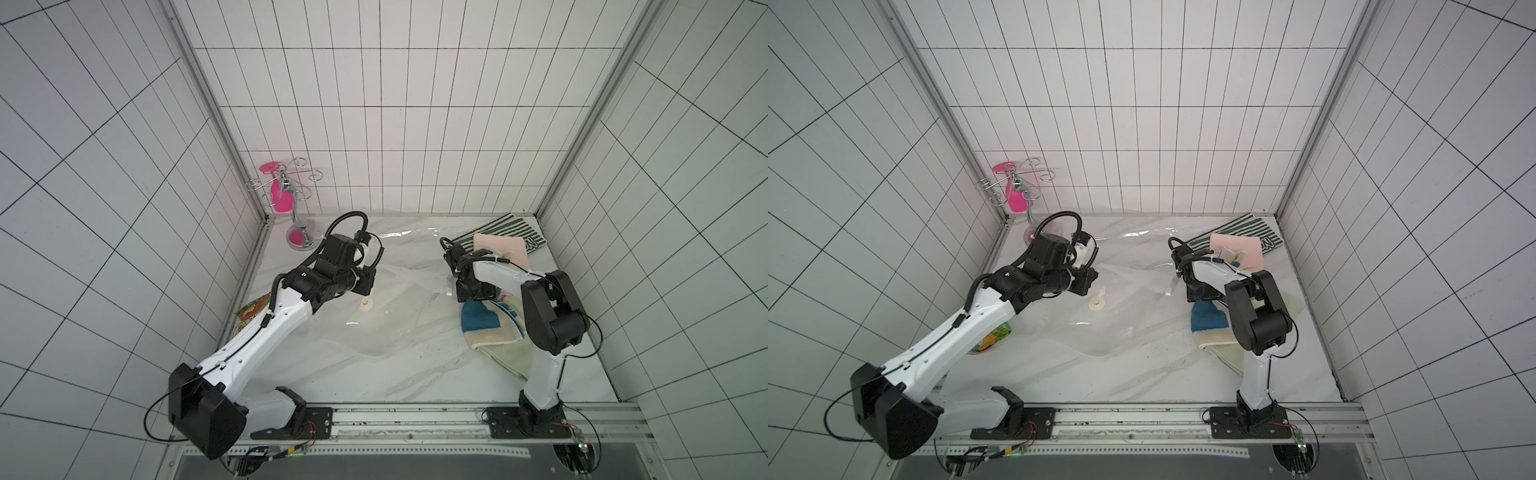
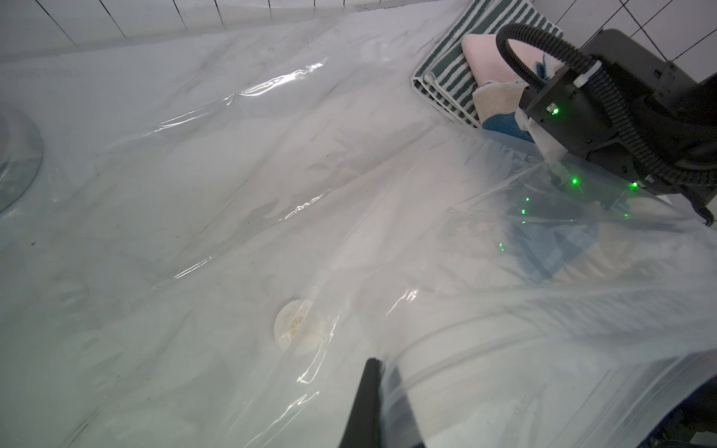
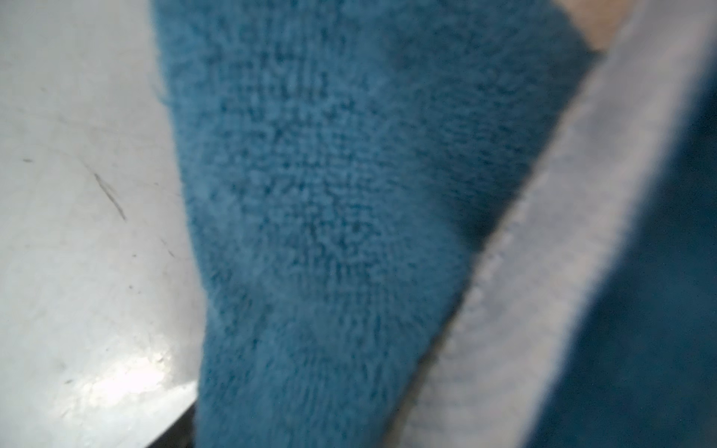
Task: Place the folded towel into the vacuum bag
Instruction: Pick up the towel from the center of the board, then place the towel in the vacuum bag.
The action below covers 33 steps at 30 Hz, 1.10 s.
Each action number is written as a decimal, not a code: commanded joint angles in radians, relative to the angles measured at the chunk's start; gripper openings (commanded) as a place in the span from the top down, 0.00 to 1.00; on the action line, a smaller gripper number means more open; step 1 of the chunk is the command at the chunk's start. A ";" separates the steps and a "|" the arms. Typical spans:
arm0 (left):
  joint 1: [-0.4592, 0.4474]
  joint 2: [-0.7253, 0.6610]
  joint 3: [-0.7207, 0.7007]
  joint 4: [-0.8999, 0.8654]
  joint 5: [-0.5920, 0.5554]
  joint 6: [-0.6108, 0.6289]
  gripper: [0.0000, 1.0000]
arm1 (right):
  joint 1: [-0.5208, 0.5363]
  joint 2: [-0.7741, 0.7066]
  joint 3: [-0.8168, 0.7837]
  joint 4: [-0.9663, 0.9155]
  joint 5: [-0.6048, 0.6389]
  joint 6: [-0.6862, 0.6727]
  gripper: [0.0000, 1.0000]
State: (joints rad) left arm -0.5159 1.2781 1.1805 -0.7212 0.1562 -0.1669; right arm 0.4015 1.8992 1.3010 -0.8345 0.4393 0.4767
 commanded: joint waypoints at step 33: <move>-0.170 0.307 0.204 0.152 -0.040 -0.011 1.00 | 0.160 -0.664 0.431 -0.473 -0.288 -0.112 1.00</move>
State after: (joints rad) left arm -0.6868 1.5593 1.3350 -0.6399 0.1104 -0.1692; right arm 0.5076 1.2465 1.6550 -1.2602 0.2176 0.3763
